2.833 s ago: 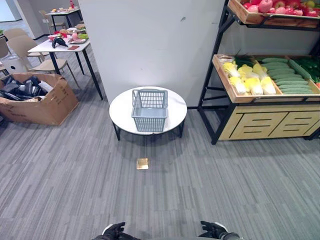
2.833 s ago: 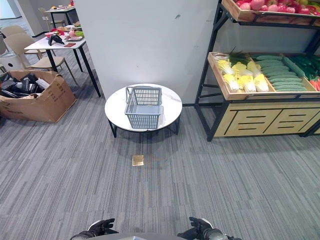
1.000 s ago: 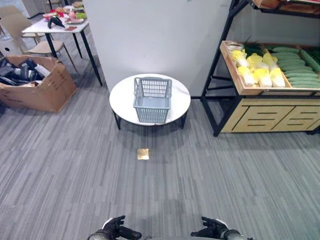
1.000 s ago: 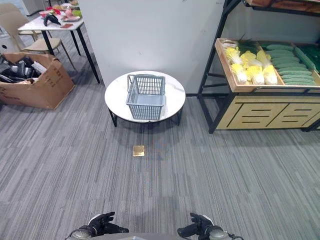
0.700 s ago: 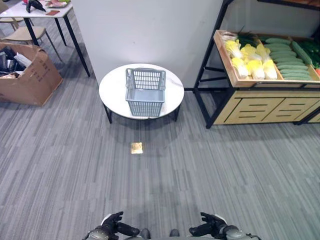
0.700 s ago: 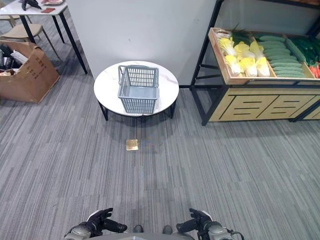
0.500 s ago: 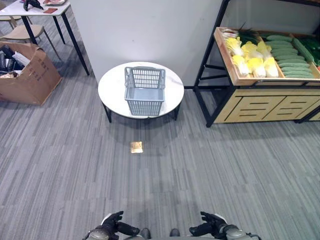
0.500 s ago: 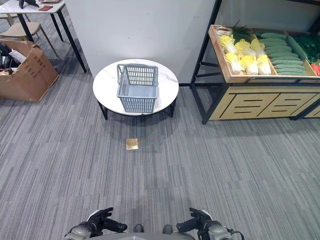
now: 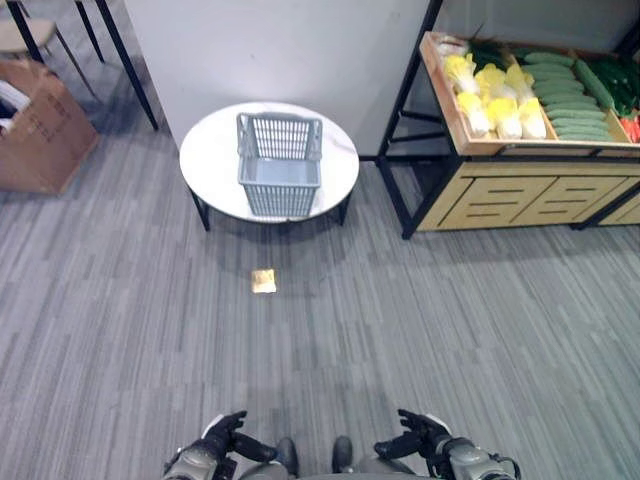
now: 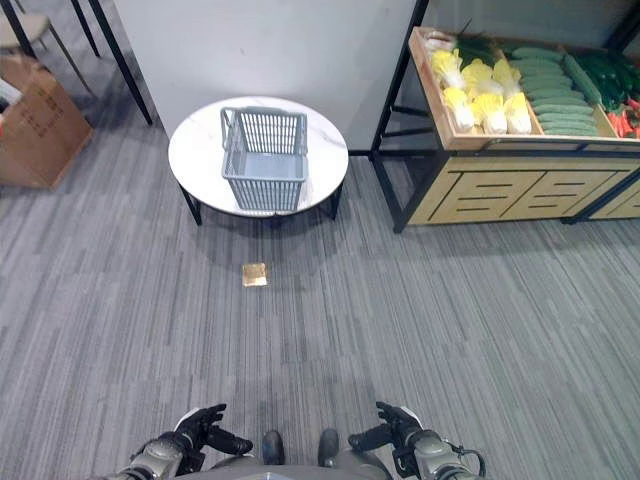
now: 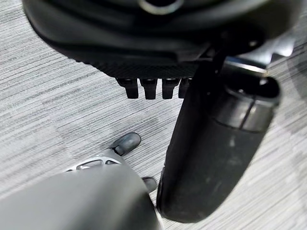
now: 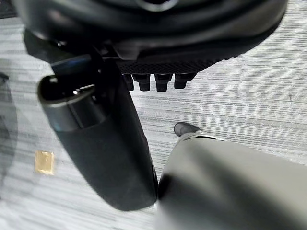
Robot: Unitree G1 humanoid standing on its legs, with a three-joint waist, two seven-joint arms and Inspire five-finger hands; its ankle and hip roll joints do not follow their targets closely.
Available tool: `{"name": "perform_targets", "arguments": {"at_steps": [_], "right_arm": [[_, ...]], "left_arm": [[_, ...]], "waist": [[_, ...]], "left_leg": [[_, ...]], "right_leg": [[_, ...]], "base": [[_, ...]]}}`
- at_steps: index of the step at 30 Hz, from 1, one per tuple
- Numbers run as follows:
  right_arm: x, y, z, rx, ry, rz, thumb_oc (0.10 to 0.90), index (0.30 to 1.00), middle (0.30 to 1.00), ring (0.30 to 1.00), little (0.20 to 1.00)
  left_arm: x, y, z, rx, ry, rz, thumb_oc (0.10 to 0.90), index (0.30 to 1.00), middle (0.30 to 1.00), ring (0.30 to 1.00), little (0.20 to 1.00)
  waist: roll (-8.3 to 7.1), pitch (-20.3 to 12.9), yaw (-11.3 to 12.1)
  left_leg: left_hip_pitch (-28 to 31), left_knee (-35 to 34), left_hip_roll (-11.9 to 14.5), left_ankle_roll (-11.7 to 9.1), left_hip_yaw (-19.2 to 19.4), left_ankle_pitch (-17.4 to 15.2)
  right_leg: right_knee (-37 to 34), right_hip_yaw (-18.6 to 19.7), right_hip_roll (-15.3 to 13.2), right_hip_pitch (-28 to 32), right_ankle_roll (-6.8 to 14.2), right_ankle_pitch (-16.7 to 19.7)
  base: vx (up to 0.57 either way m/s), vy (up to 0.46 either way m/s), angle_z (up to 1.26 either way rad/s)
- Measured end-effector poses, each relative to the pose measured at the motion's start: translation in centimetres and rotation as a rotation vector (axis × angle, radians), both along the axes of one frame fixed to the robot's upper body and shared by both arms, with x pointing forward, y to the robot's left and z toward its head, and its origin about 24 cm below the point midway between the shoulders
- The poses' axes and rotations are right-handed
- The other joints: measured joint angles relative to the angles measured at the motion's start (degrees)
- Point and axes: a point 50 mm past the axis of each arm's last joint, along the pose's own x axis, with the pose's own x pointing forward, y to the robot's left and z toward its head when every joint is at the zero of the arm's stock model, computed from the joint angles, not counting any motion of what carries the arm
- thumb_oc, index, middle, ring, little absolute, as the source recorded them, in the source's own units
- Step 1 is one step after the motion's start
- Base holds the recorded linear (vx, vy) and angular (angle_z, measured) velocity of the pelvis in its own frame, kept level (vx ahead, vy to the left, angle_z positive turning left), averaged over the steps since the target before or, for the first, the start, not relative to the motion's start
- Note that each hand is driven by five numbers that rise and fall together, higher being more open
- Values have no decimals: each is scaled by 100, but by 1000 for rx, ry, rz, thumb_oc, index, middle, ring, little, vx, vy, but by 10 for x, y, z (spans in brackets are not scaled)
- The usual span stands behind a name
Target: Get the vegetables into the basket
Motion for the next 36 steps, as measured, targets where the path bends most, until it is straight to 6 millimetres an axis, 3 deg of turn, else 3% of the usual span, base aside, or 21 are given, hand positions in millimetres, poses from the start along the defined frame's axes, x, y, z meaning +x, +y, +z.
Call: {"name": "perform_targets", "arguments": {"at_steps": [2, 4, 7, 9, 11, 15, 17, 19, 20, 23, 26, 27, 29, 30, 31, 32, 33, 34, 36], "right_arm": [[2, -2, 1, 5, -13, -18, 900, 1000, 1000, 1000, 1000], [3, -3, 2, 8, -26, -35, 900, 1000, 1000, 1000, 1000], [4, -5, 3, 10, -44, -74, 900, 1000, 1000, 1000, 1000], [2, -4, 2, 20, -45, -107, 900, 1000, 1000, 1000, 1000], [3, -5, 3, 23, -51, -118, 900, 1000, 1000, 1000, 1000], [-5, -3, 0, 31, -34, -128, 900, 1000, 1000, 1000, 1000], [-13, -2, -3, 37, -14, -147, 900, 1000, 1000, 1000, 1000], [-17, -7, -4, 25, 8, -148, 900, 1000, 1000, 1000, 1000], [-23, -8, -6, 21, 29, -154, 900, 1000, 1000, 1000, 1000], [-32, -16, -7, -1, 53, -164, 900, 1000, 1000, 1000, 1000], [-36, -24, -7, -22, 71, -173, 900, 1000, 1000, 1000, 1000], [-38, -24, -7, -25, 78, -172, 900, 1000, 1000, 1000, 1000], [-38, -26, -7, -29, 75, -172, 900, 1000, 1000, 1000, 1000], [-40, -25, -8, -26, 84, -172, 900, 1000, 1000, 1000, 1000], [-43, -24, -9, -26, 97, -167, 900, 1000, 1000, 1000, 1000], [-44, -24, -9, -26, 99, -168, 900, 1000, 1000, 1000, 1000], [-46, -23, -9, -19, 100, -166, 900, 1000, 1000, 1000, 1000], [-40, -20, -9, -27, 108, -125, 900, 1000, 1000, 1000, 1000], [-37, -22, -8, -29, 96, -126, 900, 1000, 1000, 1000, 1000]], "left_arm": [[-2, 0, -1, 4, -1, 6, 900, 1000, 1000, 1000, 1000], [0, 1, 0, 6, -13, 25, 900, 1000, 1000, 1000, 1000], [1, -2, 0, 2, -25, 52, 900, 1000, 1000, 1000, 1000], [0, -1, -1, 8, -21, 61, 900, 1000, 1000, 1000, 1000], [-3, 0, -1, 8, -13, 70, 900, 1000, 1000, 1000, 1000], [-17, 1, -5, 3, 10, 95, 900, 1000, 1000, 1000, 1000], [-26, -1, -8, -2, 36, 102, 900, 1000, 1000, 1000, 1000], [-33, -4, -11, -12, 62, 117, 900, 1000, 1000, 1000, 1000], [-36, -4, -12, -13, 75, 129, 900, 1000, 1000, 1000, 1000], [-39, -6, -13, -29, 82, 144, 900, 1000, 1000, 1000, 1000], [-36, -8, -13, -46, 78, 149, 900, 1000, 1000, 1000, 1000], [-35, -8, -12, -54, 75, 177, 900, 1000, 1000, 1000, 1000], [-37, -12, -14, -73, 76, 203, 900, 1000, 1000, 1000, 1000], [-33, -13, -13, -86, 58, 226, 900, 1000, 1000, 1000, 1000], [-31, -12, -12, -99, 49, 263, 900, 1000, 1000, 1000, 1000], [-30, -13, -12, -104, 50, 263, 900, 1000, 1000, 1000, 1000], [-12, -14, -7, -129, -12, 291, 900, 1000, 1000, 1000, 1000], [1, -8, -2, -118, -49, 274, 900, 1000, 1000, 1000, 1000], [9, -10, 1, -119, -74, 255, 900, 1000, 1000, 1000, 1000]], "waist": [[15, 19, 4], [23, 74, 40], [92, 137, 58], [116, 189, 49], [76, 220, 65], [-25, 168, 16], [31, 108, -29], [216, 0, -71], [214, -112, -73], [197, -326, -91], [230, -344, -154], [217, -363, -225], [266, -396, -240], [241, -391, -250], [206, -406, -215], [203, -418, -216], [152, -297, -137], [-51, -157, -106], [-154, -73, -192]], "left_leg": [[38, 0, -13, 22, 12, -63], [59, 1, -39, 39, 0, -35], [75, 3, -41, 16, -61, -57], [126, 2, -73, -11, -118, -89], [347, -1, -125, -55, -122, -217], [784, -12, -159, -213, -317, -581], [940, 28, -9, -470, -482, -690], [1119, 7, 331, -691, -557, -767], [1184, 95, 435, -802, -545, -799], [988, 567, 687, -939, -607, -800], [826, 991, 808, -1057, -684, -769], [674, 1417, 860, -1335, -720, -771], [651, 1547, 889, -1536, -742, -636], [453, 2035, 915, -1608, -901, -683], [124, 2903, 990, -1805, -955, -592], [-84, 3317, 1033, -1897, -1042, -474], [-1140, 5133, 1163, -1826, -1251, 101], [-1511, 5079, 1139, -1482, -850, -391], [-1768, 4406, 1019, -1442, -641, -475]], "right_leg": [[196, 31, -120, -156, 121, -138], [-90, 94, -266, -240, 185, -155], [-1085, 310, -366, -340, 428, 57], [-1765, 484, -408, -400, 443, 374], [-2243, 431, -430, -396, 504, 622], [-2211, 46, -470, -151, 495, 666], [-2203, -75, -384, 52, 281, 1046], [-2205, -141, -70, 280, 126, 1060], [-2206, -165, 67, 400, -224, 1082], [-2201, -307, 214, 528, -458, 875], [-2202, -373, 277, 637, -530, 675], [-2198, -446, 283, 745, -619, 577], [-2186, -451, 355, 820, -696, 415], [-2201, -479, 318, 893, -699, 377], [-2198, -460, 368, 1056, -852, 269], [-2199, -466, 429, 1082, -926, 188], [-2202, -486, 484, 1140, -1075, 39], [-2198, -429, 435, 1308, -1108, 41], [-2199, -417, 340, 1373, -1146, -21]], "base": [[24, 18, -1], [50, -5, 6], [80, -33, 10], [148, -72, 18], [170, -92, 5], [234, -137, 21], [303, -200, 50], [378, -246, 38], [401, -264, 32], [349, -250, 22], [294, -228, 16], [273, -232, 15], [255, -233, 15], [254, -317, 8], [324, -364, 4], [321, -308, 3], [237, -99, -11], [200, -45, -13], [119, 24, -7]]}}
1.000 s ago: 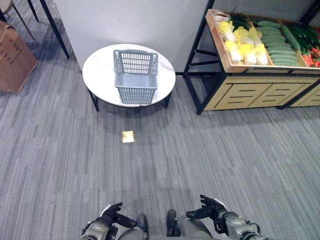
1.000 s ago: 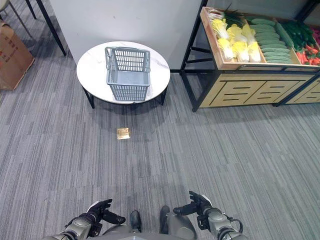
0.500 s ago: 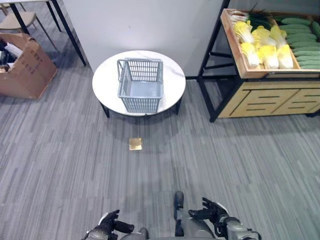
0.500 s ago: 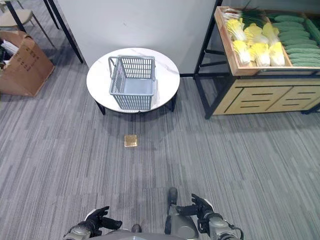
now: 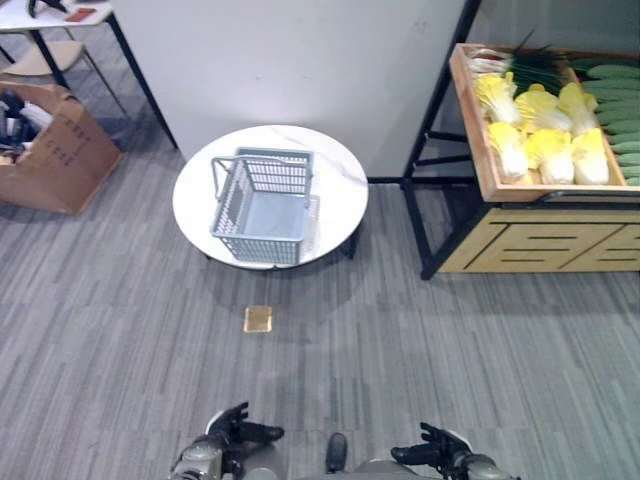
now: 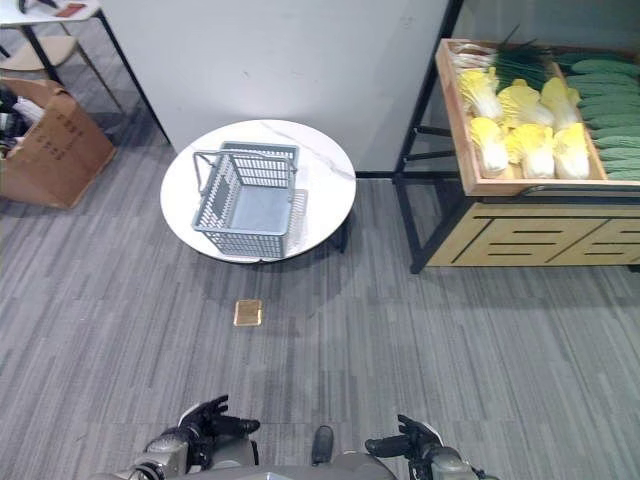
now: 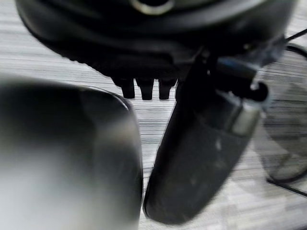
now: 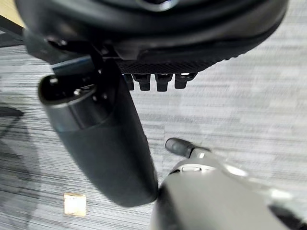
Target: Get the vegetables into the basket
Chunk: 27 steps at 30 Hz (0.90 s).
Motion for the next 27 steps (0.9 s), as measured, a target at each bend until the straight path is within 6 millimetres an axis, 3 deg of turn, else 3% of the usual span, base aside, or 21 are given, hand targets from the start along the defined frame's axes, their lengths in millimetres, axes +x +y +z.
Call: {"name": "perform_targets", "arguments": {"at_steps": [3, 4, 6, 7, 10, 11, 12, 14, 16, 18, 19, 20, 23, 25, 27], "right_arm": [[-2, -4, 0, -13, 19, -4, 900, 1000, 1000, 1000, 1000], [-11, -8, -2, -24, 52, -12, 900, 1000, 1000, 1000, 1000], [-18, -11, -2, -35, 70, -16, 900, 1000, 1000, 1000, 1000], [-20, -12, -2, -37, 76, -18, 900, 1000, 1000, 1000, 1000], [-22, -15, -2, -46, 88, -18, 900, 1000, 1000, 1000, 1000], [-21, -18, -1, -55, 87, -19, 900, 1000, 1000, 1000, 1000], [-22, -18, -1, -58, 88, -22, 900, 1000, 1000, 1000, 1000], [-24, -18, -2, -59, 93, -26, 900, 1000, 1000, 1000, 1000], [-22, -16, -2, -52, 79, -17, 900, 1000, 1000, 1000, 1000], [-16, -17, 0, -55, 61, -32, 900, 1000, 1000, 1000, 1000], [-13, -14, 0, -48, 44, -20, 900, 1000, 1000, 1000, 1000], [-8, -10, 0, -40, 30, -8, 900, 1000, 1000, 1000, 1000], [-8, -10, 0, -38, 26, -5, 900, 1000, 1000, 1000, 1000], [-5, -9, 1, -36, 15, -3, 900, 1000, 1000, 1000, 1000], [10, -14, 6, -44, -36, 4, 900, 1000, 1000, 1000, 1000]], "left_arm": [[7, 2, 3, 8, -19, -17, 900, 1000, 1000, 1000, 1000], [7, 1, 3, 7, -14, -18, 900, 1000, 1000, 1000, 1000], [6, -5, 2, -3, -15, -31, 900, 1000, 1000, 1000, 1000], [6, -7, 1, -6, -14, -41, 900, 1000, 1000, 1000, 1000], [6, -9, 1, -12, -12, -40, 900, 1000, 1000, 1000, 1000], [5, -10, 0, -11, -8, -44, 900, 1000, 1000, 1000, 1000], [1, -8, -1, -6, 5, -46, 900, 1000, 1000, 1000, 1000], [-4, -7, -2, 16, 16, -88, 900, 1000, 1000, 1000, 1000], [1, -1, 1, 55, 7, -140, 900, 1000, 1000, 1000, 1000], [-1, 3, 1, 76, 18, -153, 900, 1000, 1000, 1000, 1000], [-6, 15, 2, 109, 35, -164, 900, 1000, 1000, 1000, 1000], [-12, 24, 2, 133, 57, -162, 900, 1000, 1000, 1000, 1000], [-19, 27, 0, 138, 74, -156, 900, 1000, 1000, 1000, 1000], [-20, 25, 0, 133, 75, -160, 900, 1000, 1000, 1000, 1000], [-20, 22, -1, 132, 75, -185, 900, 1000, 1000, 1000, 1000]], "waist": [[-95, 175, -102], [-86, 180, -115], [-44, 180, -124], [-24, 191, -122], [40, 196, -100], [133, 183, -74], [114, 171, -27], [98, 83, 35], [87, 31, -25], [169, -16, 25], [115, -71, 81], [7, -130, 169], [-1, -131, 229], [-12, -132, 271], [34, -69, 234]], "left_leg": [[-48, -2081, -322, 141, 49, 94], [-28, -2884, -440, 278, -11, 381], [141, -4108, -631, 248, -270, 781], [187, -4378, -660, 266, -364, 935], [204, -4401, -655, 322, -341, 1069], [439, -4447, -623, 348, -269, 1089], [630, -4441, -720, 587, -131, 1350], [832, -4441, -881, 764, 16, 1420], [972, -4444, -1123, 1005, 58, 1264], [1009, -4416, -1068, 1052, 248, 1156], [1078, -4413, -1085, 1158, 373, 1051], [1130, -4442, -1107, 1216, 574, 917], [1229, -4414, -1111, 1259, 662, 865], [1348, -4422, -1192, 1449, 668, 733], [1441, -4414, -1241, 1552, 694, 669]], "right_leg": [[0, -69, -105, 90, 140, -85], [-4, -73, -107, 199, 271, -164], [-6, -69, -107, 272, 423, -261], [-5, -60, -97, 277, 439, -273], [-5, 34, -87, 401, 533, -366], [-6, 191, -90, 571, 642, -451], [-6, 335, -227, 718, 729, -530], [74, 492, -408, 831, 892, -628], [347, 499, -687, 807, 1024, -709], [1034, 707, -753, 416, 1106, -851], [1672, 797, -820, 62, 1226, -1057], [2132, 852, -896, -231, 1226, -1011], [2561, 860, -940, -401, 1384, -1059], [2837, 889, -988, -500, 1414, -866], [4036, 983, -1054, -1099, 1536, -661]], "base": [[108, 83, 8], [207, 168, 2], [203, 175, 0], [122, 115, -7], [282, 254, -17], [512, 443, -48], [409, 352, -65], [240, 234, -54], [382, 443, -20], [207, 317, -43], [298, 460, -80], [252, 375, -73], [158, 253, -28], [114, 264, -5], [116, 242, -4]]}}
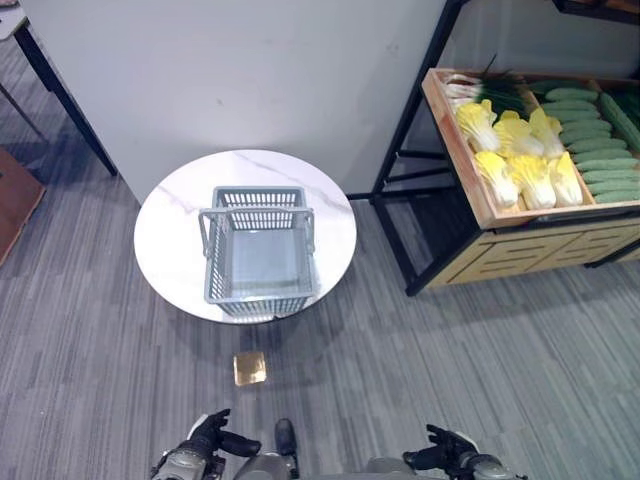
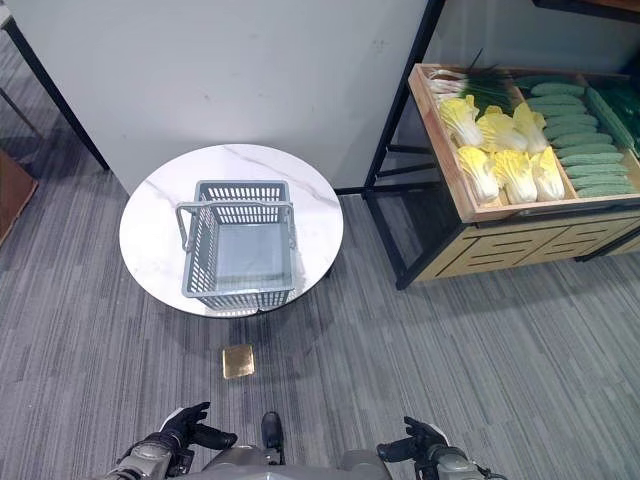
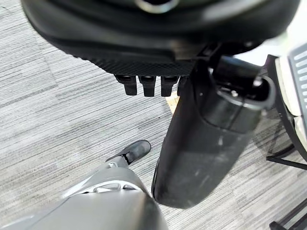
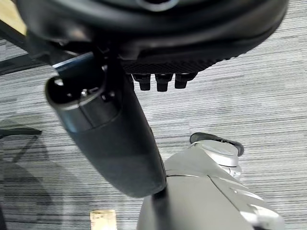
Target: Get the vegetables into the basket
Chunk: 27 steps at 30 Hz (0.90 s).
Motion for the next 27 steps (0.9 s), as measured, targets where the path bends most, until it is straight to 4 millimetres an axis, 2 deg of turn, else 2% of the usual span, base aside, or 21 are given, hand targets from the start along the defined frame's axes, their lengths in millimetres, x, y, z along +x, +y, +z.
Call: {"name": "perform_targets", "arguments": {"at_steps": [1, 2, 3, 4, 6, 7, 9, 10, 11, 14, 15, 17, 19, 20, 22, 23, 24, 25, 27], "right_arm": [[9, 0, 4, 1, -41, 20, 900, 1000, 1000, 1000, 1000], [11, 1, 5, 5, -54, 28, 900, 1000, 1000, 1000, 1000], [13, 3, 5, 10, -65, 40, 900, 1000, 1000, 1000, 1000], [18, 12, 6, 29, -88, 74, 900, 1000, 1000, 1000, 1000], [25, 25, 6, 70, -116, 98, 900, 1000, 1000, 1000, 1000], [28, 35, 6, 101, -123, 117, 900, 1000, 1000, 1000, 1000], [32, 43, 7, 122, -137, 143, 900, 1000, 1000, 1000, 1000], [33, 50, 6, 142, -139, 147, 900, 1000, 1000, 1000, 1000], [32, 51, 6, 147, -141, 136, 900, 1000, 1000, 1000, 1000], [29, 48, 5, 139, -125, 134, 900, 1000, 1000, 1000, 1000], [25, 48, 3, 139, -113, 129, 900, 1000, 1000, 1000, 1000], [21, 47, 2, 139, -104, 126, 900, 1000, 1000, 1000, 1000], [28, 48, 6, 140, -129, 134, 900, 1000, 1000, 1000, 1000], [33, 47, 11, 138, -170, 141, 900, 1000, 1000, 1000, 1000], [43, 45, 24, 141, -245, 172, 900, 1000, 1000, 1000, 1000], [64, 45, 37, 137, -359, 176, 900, 1000, 1000, 1000, 1000], [72, 42, 44, 123, -384, 189, 900, 1000, 1000, 1000, 1000], [94, 34, 72, 85, -494, 283, 900, 1000, 1000, 1000, 1000], [116, 33, 91, 64, -577, 318, 900, 1000, 1000, 1000, 1000]], "left_arm": [[1, -1, 0, 0, -3, -15, 900, 1000, 1000, 1000, 1000], [1, -1, 0, 2, 0, -27, 900, 1000, 1000, 1000, 1000], [0, -2, 0, 4, 3, -38, 900, 1000, 1000, 1000, 1000], [-2, -1, -1, 6, 7, -38, 900, 1000, 1000, 1000, 1000], [-2, -1, 0, 8, 8, -42, 900, 1000, 1000, 1000, 1000], [-1, -3, -1, 2, 5, -41, 900, 1000, 1000, 1000, 1000], [-1, -4, -2, -2, 9, -32, 900, 1000, 1000, 1000, 1000], [-2, -3, -2, 7, 20, -36, 900, 1000, 1000, 1000, 1000], [-5, -2, -2, 11, 30, -41, 900, 1000, 1000, 1000, 1000], [-11, -1, -4, 13, 39, -39, 900, 1000, 1000, 1000, 1000], [-14, 2, -4, 17, 41, -31, 900, 1000, 1000, 1000, 1000], [-18, 2, -4, 11, 42, -9, 900, 1000, 1000, 1000, 1000], [-21, 4, -5, 7, 44, 28, 900, 1000, 1000, 1000, 1000], [-23, 4, -5, 7, 51, 35, 900, 1000, 1000, 1000, 1000], [-29, 5, -6, -2, 52, 76, 900, 1000, 1000, 1000, 1000], [-33, 7, -7, 3, 66, 84, 900, 1000, 1000, 1000, 1000], [-36, 7, -8, 1, 72, 91, 900, 1000, 1000, 1000, 1000], [-42, 7, -9, 0, 88, 104, 900, 1000, 1000, 1000, 1000], [-52, 11, -10, 6, 114, 121, 900, 1000, 1000, 1000, 1000]], "waist": [[46, 60, -2], [64, 73, -4], [100, 91, 21], [132, 111, 59], [155, 132, 15], [191, 167, 46], [234, 222, 33], [252, 312, -37], [244, 309, -77], [211, 278, -61], [141, 222, -11], [147, 196, 17], [147, 167, 8], [145, 115, 22], [146, 81, -23], [137, -12, -49], [133, -53, -46], [118, -184, 3], [68, -324, 9]], "left_leg": [[82, 2, -11, 66, 3, -39], [136, 6, 2, 10, 43, 15], [173, 6, 31, 37, 77, -13], [198, 6, 83, 23, 170, -37], [195, 5, 92, 14, 181, -54], [214, 5, 111, 20, 195, -101], [221, 5, 125, 29, 242, -115], [328, 4, 93, -20, 202, -141], [404, 1, 72, -38, 155, -159], [598, -25, 77, -103, 35, -253], [655, -6, 70, -194, -52, -285], [705, 4, 142, -353, -105, -247], [770, 4, 254, -457, -176, -242], [811, 2, 327, -547, -198, -257], [857, 1, 373, -600, -198, -263], [857, -3, 425, -649, -194, -256], [859, -31, 436, -673, -194, -262], [871, -30, 463, -722, -218, -266], [882, -31, 490, -750, -244, -263]], "right_leg": [[493, -28, -70, -263, -1, -50], [453, -104, -84, -321, -14, -156], [133, -219, -65, -316, -58, -221], [-684, -370, -9, -327, -30, -241], [-1520, -416, 19, -379, -19, -127], [-2266, -337, 76, -427, 30, 126], [-3225, -11, 166, -395, 106, 487], [-3407, 13, 132, -410, 82, 828], [-3360, -79, 96, -359, 50, 975], [-3341, -200, 93, -55, 25, 1116], [-3404, -209, 78, 207, 6, 1247], [-3727, -234, 189, 469, -248, 1464], [-3949, -280, 298, 677, -303, 1502], [-4043, -292, 373, 768, -348, 1529], [-4042, -282, 433, 807, -376, 1514], [-4042, -273, 480, 820, -398, 1507], [-4043, -273, 488, 826, -419, 1491], [-4045, -281, 510, 845, -440, 1478], [-4047, -305, 533, 878, -466, 1443]], "base": [[65, 108, 1], [44, 66, -4], [18, 23, -21], [17, 23, -23], [11, 8, -10], [29, -10, -13], [106, -40, -11], [133, -64, 15], [103, -80, 25], [78, -85, 24], [94, -126, 22], [96, -136, 13], [84, -127, 10], [72, -124, 8], [48, -110, -3], [53, -127, -6], [69, -135, 1], [55, -88, 3], [37, -48, 7]]}}
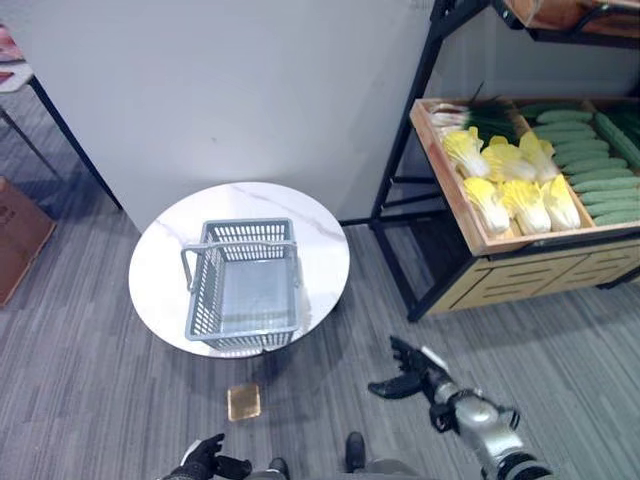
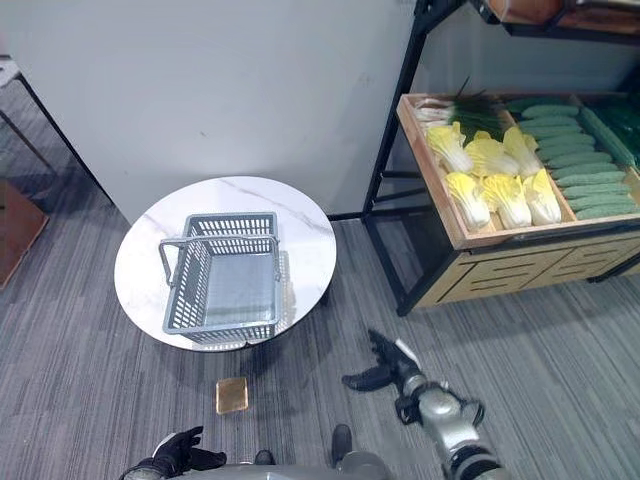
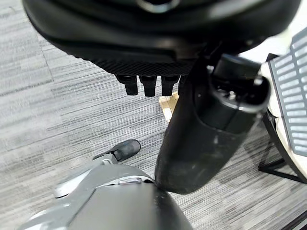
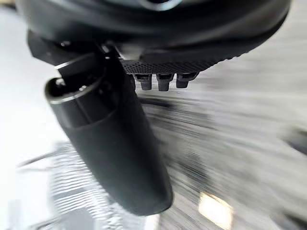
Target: Get the vegetables into the basket
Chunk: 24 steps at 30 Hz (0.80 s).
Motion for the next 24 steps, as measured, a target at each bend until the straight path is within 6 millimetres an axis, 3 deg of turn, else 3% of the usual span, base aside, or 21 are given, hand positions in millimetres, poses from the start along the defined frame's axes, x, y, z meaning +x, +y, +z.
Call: {"name": "perform_targets", "arguments": {"at_steps": [4, 7, 9, 11, 15, 18, 19, 21, 23, 24], "right_arm": [[46, 11, 49, -22, -191, 88, 900, 1000, 1000, 1000, 1000], [71, 38, 86, -4, -333, 202, 900, 1000, 1000, 1000, 1000], [92, 66, 108, -2, -394, 291, 900, 1000, 1000, 1000, 1000], [104, 84, 122, -3, -430, 343, 900, 1000, 1000, 1000, 1000], [122, 125, 146, 34, -478, 427, 900, 1000, 1000, 1000, 1000], [138, 130, 148, -15, -436, 409, 900, 1000, 1000, 1000, 1000], [143, 128, 144, -34, -402, 375, 900, 1000, 1000, 1000, 1000], [149, 128, 142, -65, -364, 361, 900, 1000, 1000, 1000, 1000], [159, 124, 148, -116, -337, 331, 900, 1000, 1000, 1000, 1000], [168, 119, 160, -153, -346, 303, 900, 1000, 1000, 1000, 1000]], "left_arm": [[-5, 4, 0, 7, 17, 9, 900, 1000, 1000, 1000, 1000], [-4, 5, 1, 8, 13, 17, 900, 1000, 1000, 1000, 1000], [-3, 8, 2, 12, 7, 38, 900, 1000, 1000, 1000, 1000], [0, 12, 3, 20, -2, 43, 900, 1000, 1000, 1000, 1000], [6, 20, 7, 29, -29, 83, 900, 1000, 1000, 1000, 1000], [12, 23, 9, 34, -45, 88, 900, 1000, 1000, 1000, 1000], [15, 27, 11, 38, -58, 108, 900, 1000, 1000, 1000, 1000], [20, 27, 12, 31, -82, 124, 900, 1000, 1000, 1000, 1000], [31, 26, 15, 29, -107, 115, 900, 1000, 1000, 1000, 1000], [44, 25, 18, 29, -136, 91, 900, 1000, 1000, 1000, 1000]], "waist": [[-107, -199, 68], [-159, -245, 193], [-232, -249, 268], [-320, -273, 377], [-610, -251, 810], [-704, -192, 942], [-814, -155, 1005], [-815, -6, 1141], [-827, 110, 1156], [-876, 250, 1202]], "left_leg": [[-24, 1, 17, -47, -92, 22], [-69, 3, 26, -62, -110, 60], [-82, 17, 42, -78, -98, 71], [-84, 34, 51, -93, -100, 84], [-83, 35, 61, -106, -121, 93], [-178, 37, 41, -107, -228, 88], [-241, 38, 38, -112, -291, 93], [-378, 84, -9, -71, -453, 134], [-651, 204, -24, -64, -559, 137], [-836, 299, -37, -61, -634, 145]], "right_leg": [[-1, -84, 24, 5, -1, -42], [0, -103, 32, -30, -3, -39], [1, -86, 61, -57, -31, 4], [3, -86, 100, -80, -68, 35], [4, -97, 100, -55, -67, 34], [4, -181, 59, -74, -21, 1], [3, -242, 36, -103, 44, -47], [4, -307, -16, -144, 24, -32], [5, -431, -48, -292, 21, -26], [4, -487, -58, -429, -4, 12]], "base": [[27, -31, 10], [14, -23, 2], [8, -16, -1], [12, -6, 2], [7, 4, 1], [-13, 15, 23], [-17, 17, 46], [-59, 29, 35], [-66, 25, 35], [-46, 15, 35]]}}
